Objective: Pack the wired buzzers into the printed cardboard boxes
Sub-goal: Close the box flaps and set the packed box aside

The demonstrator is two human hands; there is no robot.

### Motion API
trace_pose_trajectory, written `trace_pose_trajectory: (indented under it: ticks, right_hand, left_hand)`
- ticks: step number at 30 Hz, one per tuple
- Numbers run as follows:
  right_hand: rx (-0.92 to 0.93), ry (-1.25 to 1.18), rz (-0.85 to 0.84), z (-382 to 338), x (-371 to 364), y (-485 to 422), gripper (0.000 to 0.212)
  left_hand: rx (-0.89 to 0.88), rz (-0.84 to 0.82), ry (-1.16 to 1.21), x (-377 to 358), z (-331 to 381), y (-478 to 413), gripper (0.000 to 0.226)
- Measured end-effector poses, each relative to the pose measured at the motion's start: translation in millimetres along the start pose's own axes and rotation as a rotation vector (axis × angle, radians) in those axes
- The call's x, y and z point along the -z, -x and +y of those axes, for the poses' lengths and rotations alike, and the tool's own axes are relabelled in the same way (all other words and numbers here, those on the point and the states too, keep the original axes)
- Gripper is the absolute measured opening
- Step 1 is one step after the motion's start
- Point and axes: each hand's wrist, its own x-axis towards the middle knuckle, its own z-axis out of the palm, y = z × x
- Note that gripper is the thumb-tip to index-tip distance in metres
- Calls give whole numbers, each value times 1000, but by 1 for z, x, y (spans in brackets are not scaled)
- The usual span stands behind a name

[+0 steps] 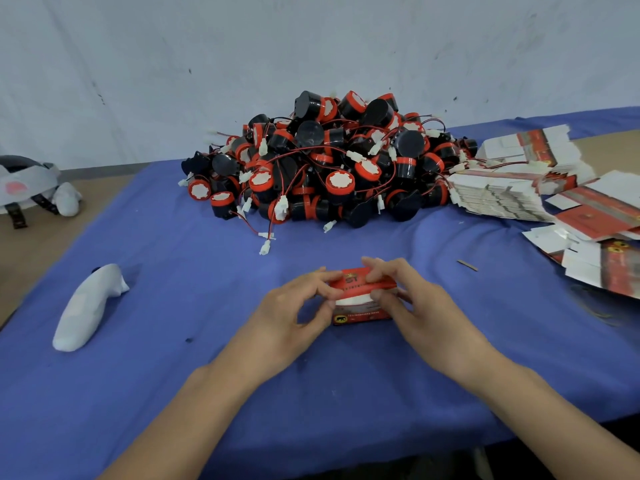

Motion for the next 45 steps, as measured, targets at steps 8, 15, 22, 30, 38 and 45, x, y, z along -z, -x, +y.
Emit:
trace_pose_trajectory:
  ticks: [8,15,22,30,38,45]
  right_hand:
    - [-19,-9,-18,12,8,-4,34]
    - [-121,-311,-97,8,20,-3,39]
    - [-299,-404,-73,-3,9,-11,38]
    - [-447,-454,21,-2,6,-17,39]
    - [-367,-329,-50,-1,14,-10,38]
    - [-352,-369,-79,4,13,-13,43]
  left_hand:
    - [-47,-41,-185,-10,2,-10,21]
    - [66,-6,12,-20,9,-17,14]
    - [49,-28,-58,-35,24,-28,19]
    - [-56,-39,-163,-36,23,-29,33]
    - [-117,-2,-257,-36,12,-27,33]
    - [-99,-39,-220,-38,3,-25,25]
